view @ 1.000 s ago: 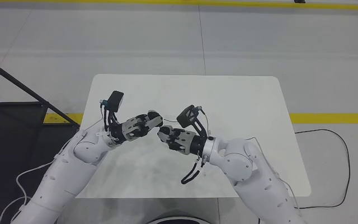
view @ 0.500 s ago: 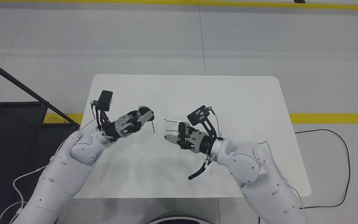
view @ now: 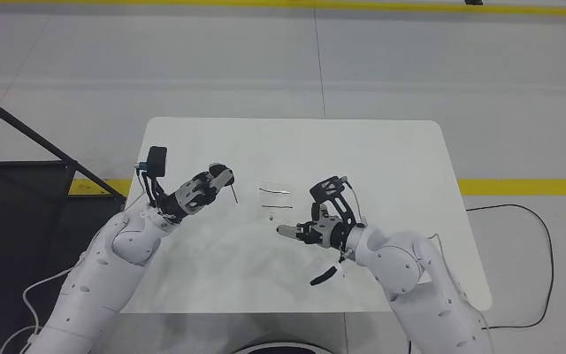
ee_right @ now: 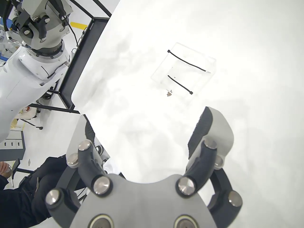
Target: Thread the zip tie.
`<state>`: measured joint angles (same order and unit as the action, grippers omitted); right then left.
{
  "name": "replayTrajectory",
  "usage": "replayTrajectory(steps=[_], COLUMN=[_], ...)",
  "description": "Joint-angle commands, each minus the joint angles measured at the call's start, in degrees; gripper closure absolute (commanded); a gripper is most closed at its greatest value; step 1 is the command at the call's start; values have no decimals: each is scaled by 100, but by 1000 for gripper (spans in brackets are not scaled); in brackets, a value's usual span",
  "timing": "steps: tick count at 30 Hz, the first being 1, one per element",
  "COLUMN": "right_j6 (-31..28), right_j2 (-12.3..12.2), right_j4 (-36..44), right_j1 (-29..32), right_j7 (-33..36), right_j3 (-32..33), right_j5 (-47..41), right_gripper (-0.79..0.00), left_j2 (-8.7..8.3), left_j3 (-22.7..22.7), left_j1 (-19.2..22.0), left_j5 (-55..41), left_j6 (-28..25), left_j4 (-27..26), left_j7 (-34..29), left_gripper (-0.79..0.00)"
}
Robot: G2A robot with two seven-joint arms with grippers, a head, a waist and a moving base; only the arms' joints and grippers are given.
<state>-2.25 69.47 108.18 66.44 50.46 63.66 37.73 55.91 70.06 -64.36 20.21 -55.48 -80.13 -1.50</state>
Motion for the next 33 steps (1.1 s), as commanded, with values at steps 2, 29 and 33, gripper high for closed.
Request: replayTrajectory(steps=[2, 29, 33], right_j6=[-84, 808, 757], right_j2=[-2, 461, 491], right_j4=[21, -3111, -3294], right_j1=[24, -2088, -2177], right_j7=[-24, 673, 647], right_j3=[-86, -1005, -1059], right_j5=[143, -1492, -1569], right_gripper=[-785, -409, -354], left_j2=[0, 229, 229], left_j3=[0, -14, -14], left_j1=[0, -258, -258], left_j5=[0, 1660, 1660], left_j6=[0, 698, 698], left_j4=[0, 78, 78], left_j7=[0, 1691, 1691], left_gripper=[0, 0, 0])
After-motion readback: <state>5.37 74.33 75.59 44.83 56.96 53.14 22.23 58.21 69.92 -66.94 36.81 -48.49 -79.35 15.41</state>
